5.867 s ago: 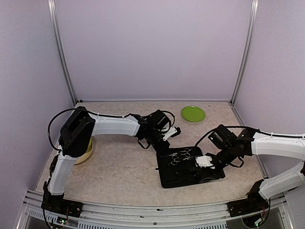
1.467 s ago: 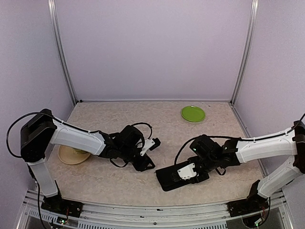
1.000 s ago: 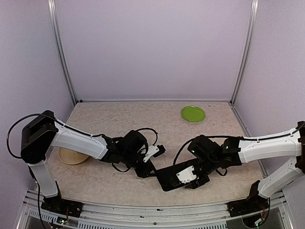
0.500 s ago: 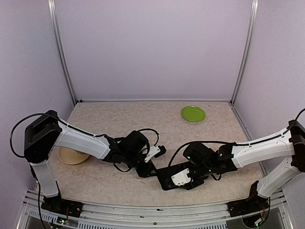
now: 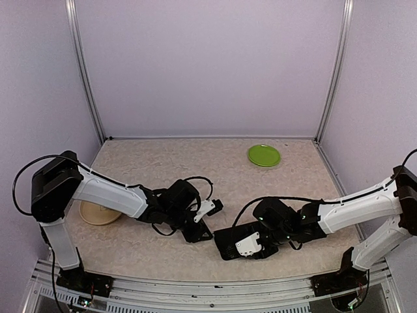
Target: Sort the hair-cutting tools
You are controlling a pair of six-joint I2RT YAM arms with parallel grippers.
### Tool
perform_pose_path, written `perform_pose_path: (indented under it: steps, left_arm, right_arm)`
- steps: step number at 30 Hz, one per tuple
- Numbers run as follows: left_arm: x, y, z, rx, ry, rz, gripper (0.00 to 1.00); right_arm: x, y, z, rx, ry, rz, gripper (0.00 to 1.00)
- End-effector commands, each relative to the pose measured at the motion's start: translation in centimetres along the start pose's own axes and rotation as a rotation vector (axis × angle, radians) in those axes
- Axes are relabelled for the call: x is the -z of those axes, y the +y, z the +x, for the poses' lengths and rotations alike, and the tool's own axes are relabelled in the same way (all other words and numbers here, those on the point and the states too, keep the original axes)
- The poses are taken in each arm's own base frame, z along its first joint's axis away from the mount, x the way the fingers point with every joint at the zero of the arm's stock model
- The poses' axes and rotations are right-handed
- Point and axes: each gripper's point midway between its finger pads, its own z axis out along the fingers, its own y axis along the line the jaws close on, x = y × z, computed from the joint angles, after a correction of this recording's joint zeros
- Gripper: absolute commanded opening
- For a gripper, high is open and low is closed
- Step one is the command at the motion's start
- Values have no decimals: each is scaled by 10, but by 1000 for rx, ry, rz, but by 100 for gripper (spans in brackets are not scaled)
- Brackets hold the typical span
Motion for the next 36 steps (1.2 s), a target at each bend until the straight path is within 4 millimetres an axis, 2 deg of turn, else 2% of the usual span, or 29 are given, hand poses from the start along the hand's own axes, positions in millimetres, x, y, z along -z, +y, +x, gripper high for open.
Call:
perform_pose_path:
  steps: [1, 11, 18, 24, 29, 36]
  left_arm:
    - [-8, 1, -8, -33, -13, 1, 36]
    - [-17, 5, -10, -60, -4, -13, 29]
    - [-19, -1, -16, -84, -17, 3, 14]
    - [-16, 14, -19, -44, -21, -33, 0]
    - [-8, 21, -12, -26, 1, -75, 0]
    - [4, 12, 8, 13, 40, -70, 0]
  right_arm:
    - [-5, 24, 15, 7, 49, -73, 52]
    - [-8, 25, 14, 0, 46, -78, 52]
    - [-11, 21, 17, -20, 61, -58, 53]
    - [-21, 18, 33, -58, 122, -31, 48]
    - [-20, 4, 43, -149, 126, -37, 45]
    - [-21, 2, 53, -178, 140, -30, 44]
